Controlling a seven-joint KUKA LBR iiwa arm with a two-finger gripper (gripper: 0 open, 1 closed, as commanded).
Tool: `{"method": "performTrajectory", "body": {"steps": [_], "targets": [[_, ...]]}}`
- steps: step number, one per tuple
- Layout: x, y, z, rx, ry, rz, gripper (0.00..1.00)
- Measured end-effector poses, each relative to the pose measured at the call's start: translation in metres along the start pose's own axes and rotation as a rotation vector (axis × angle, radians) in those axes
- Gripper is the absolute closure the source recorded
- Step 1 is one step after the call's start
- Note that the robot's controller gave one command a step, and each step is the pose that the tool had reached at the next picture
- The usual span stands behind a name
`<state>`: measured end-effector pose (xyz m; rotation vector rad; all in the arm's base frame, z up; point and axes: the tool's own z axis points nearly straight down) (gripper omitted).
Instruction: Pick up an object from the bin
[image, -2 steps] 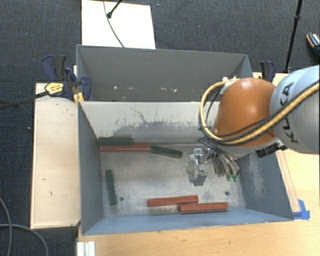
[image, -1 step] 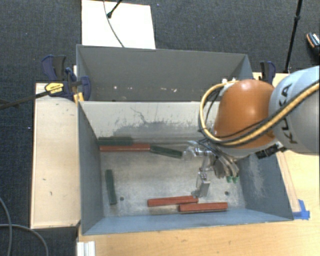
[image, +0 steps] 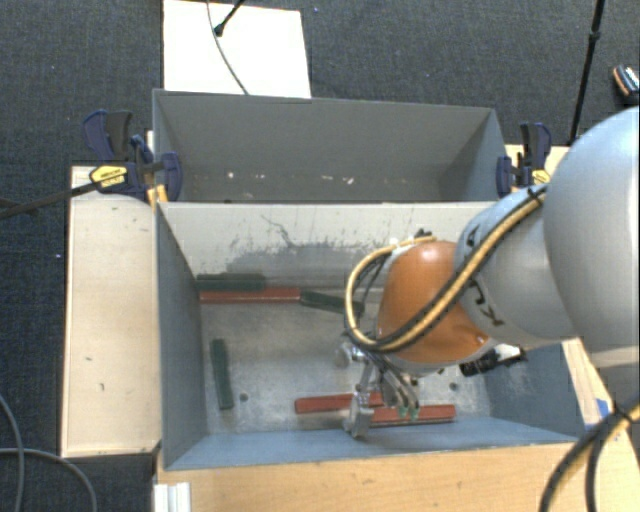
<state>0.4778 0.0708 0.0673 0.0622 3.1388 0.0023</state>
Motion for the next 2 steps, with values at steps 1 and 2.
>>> {"method": "performTrajectory", "body": {"steps": [1, 2], "targets": [[0.000, -0.001, -0.003, 0.000, -0.001, 0.001, 1.00], [-0.030, 0.008, -0.138, -0.001, -0.009, -0.010, 1.00]]}}
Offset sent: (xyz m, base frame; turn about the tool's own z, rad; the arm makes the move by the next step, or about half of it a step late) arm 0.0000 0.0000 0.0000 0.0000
